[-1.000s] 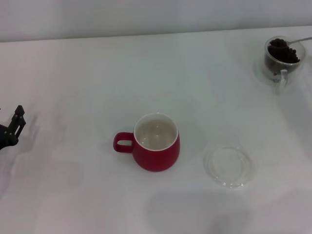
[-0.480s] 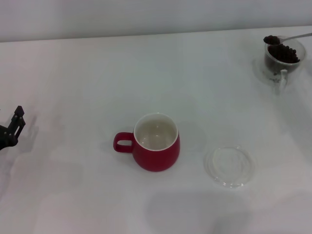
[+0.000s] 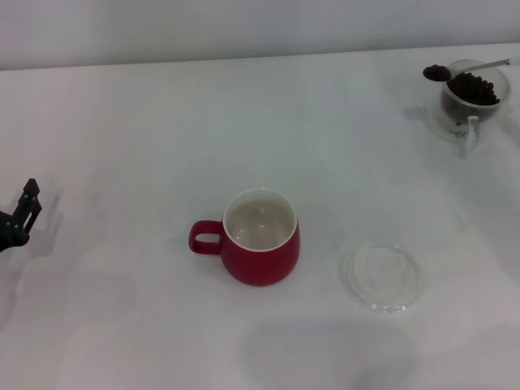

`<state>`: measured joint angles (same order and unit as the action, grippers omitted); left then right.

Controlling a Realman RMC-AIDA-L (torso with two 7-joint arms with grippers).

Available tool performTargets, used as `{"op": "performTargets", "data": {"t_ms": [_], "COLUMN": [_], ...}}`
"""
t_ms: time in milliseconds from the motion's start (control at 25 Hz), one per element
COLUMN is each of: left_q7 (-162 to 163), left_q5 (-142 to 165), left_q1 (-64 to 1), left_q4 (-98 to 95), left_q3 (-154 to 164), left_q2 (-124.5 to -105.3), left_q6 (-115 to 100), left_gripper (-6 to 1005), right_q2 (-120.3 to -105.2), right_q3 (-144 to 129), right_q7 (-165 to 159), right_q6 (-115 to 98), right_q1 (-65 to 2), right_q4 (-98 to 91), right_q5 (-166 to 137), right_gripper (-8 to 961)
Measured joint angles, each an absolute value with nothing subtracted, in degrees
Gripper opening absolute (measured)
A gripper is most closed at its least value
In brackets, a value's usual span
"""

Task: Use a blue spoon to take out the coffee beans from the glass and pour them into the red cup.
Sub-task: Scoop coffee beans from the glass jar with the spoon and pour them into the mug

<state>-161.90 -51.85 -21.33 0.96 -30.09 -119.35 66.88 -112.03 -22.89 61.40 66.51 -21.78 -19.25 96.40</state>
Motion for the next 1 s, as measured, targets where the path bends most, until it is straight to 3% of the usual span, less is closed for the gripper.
{"op": "performTargets", "data": {"t_ms": [1000], "left_q7": [-161.89], "left_q5": [-51.85], "left_q1": [-21.54], "left_q4": [0.93], "left_q3": [-30.03], "left_q2": [-119.35], "left_q6": [66.17], "left_gripper": [591], "right_q2": [-114.65], "right_q3": [-28.31], "right_q7": [61.29], "right_q6": [70.19], "right_q1": [-20.78], "right_q4": [-19.25], "right_q5": [96.13], "right_gripper": [169]}}
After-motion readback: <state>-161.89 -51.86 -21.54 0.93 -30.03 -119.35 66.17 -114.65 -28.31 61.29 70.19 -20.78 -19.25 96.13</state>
